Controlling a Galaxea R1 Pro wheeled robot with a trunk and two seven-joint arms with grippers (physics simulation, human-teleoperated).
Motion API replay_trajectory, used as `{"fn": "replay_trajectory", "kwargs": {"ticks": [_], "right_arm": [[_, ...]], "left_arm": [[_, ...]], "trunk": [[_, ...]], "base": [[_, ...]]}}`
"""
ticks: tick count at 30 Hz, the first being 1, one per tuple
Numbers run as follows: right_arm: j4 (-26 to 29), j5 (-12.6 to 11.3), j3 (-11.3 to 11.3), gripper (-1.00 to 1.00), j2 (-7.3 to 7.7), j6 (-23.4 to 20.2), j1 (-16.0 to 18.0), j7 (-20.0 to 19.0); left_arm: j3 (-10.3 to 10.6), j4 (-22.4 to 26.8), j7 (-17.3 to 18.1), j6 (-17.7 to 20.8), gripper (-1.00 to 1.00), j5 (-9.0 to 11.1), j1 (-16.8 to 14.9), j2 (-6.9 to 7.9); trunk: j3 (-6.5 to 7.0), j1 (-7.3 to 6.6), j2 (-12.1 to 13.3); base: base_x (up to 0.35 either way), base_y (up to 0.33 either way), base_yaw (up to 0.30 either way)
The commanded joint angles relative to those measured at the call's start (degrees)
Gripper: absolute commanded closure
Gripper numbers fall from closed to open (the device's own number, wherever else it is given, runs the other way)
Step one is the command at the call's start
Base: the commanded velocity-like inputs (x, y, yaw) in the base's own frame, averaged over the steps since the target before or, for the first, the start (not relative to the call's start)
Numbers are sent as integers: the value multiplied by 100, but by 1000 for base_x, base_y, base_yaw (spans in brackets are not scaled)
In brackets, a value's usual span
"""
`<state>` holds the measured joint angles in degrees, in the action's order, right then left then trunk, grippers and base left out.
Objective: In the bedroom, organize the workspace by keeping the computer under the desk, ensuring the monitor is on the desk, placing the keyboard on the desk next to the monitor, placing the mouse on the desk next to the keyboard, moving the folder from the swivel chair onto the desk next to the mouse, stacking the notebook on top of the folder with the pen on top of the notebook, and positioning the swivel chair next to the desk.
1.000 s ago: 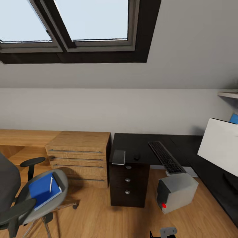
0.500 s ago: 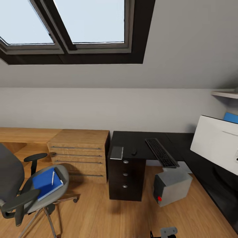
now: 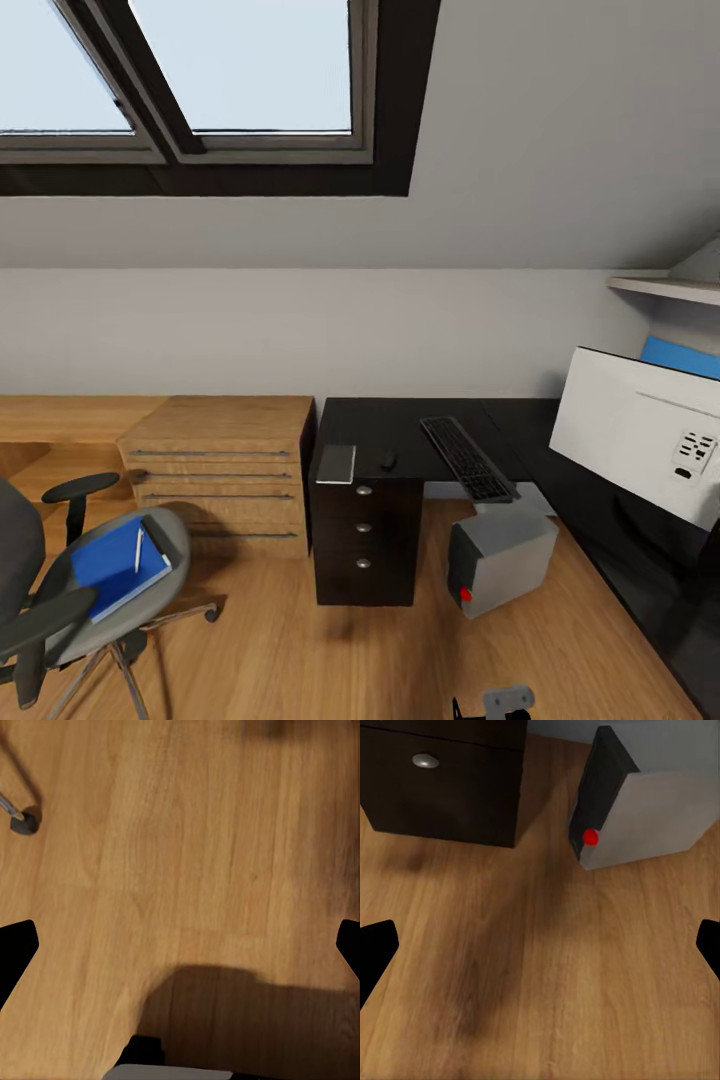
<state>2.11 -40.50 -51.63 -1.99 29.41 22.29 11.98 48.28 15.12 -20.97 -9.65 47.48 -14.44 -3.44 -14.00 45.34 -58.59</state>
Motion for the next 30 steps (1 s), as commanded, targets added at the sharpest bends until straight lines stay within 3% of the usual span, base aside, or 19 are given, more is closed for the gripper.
{"fn": "replay_trajectory", "kwargs": {"ticks": [1, 13, 21, 26, 28, 30], "right_arm": [[0, -15, -48, -100, -2, 6, 4, 37], [-5, -5, -46, -100, 11, 4, -27, -183], [-6, -2, -48, -100, 6, -5, -69, -420], [-2, -2, -49, -100, 3, -4, -74, -450], [-1, -5, -49, -100, -2, 1, -75, -457], [-1, -5, -47, -100, -2, 0, -75, -458]], "left_arm": [[49, 0, -29, -31, -100, 55, -6, 0], [25, -289, 14, -46, -100, 70, -5, -8], [-6, -331, 253, -44, -100, 156, -5, -3], [-6, -340, 327, 145, -100, 284, -6, 0], [-11, -342, 356, 586, -100, 352, -3, 4], [-17, -342, 363, 688, -100, 367, -5, 11]], "trunk": [[11, -22, 37], [226, -286, 518], [370, -462, 839], [460, -571, 1039], [496, -615, 1119], [532, -659, 1200]], "base": [[-1, 0, -46], [0, 0, -14], [0, 0, -1], [0, 0, 0], [0, 0, 0], [0, 0, 0]]}}
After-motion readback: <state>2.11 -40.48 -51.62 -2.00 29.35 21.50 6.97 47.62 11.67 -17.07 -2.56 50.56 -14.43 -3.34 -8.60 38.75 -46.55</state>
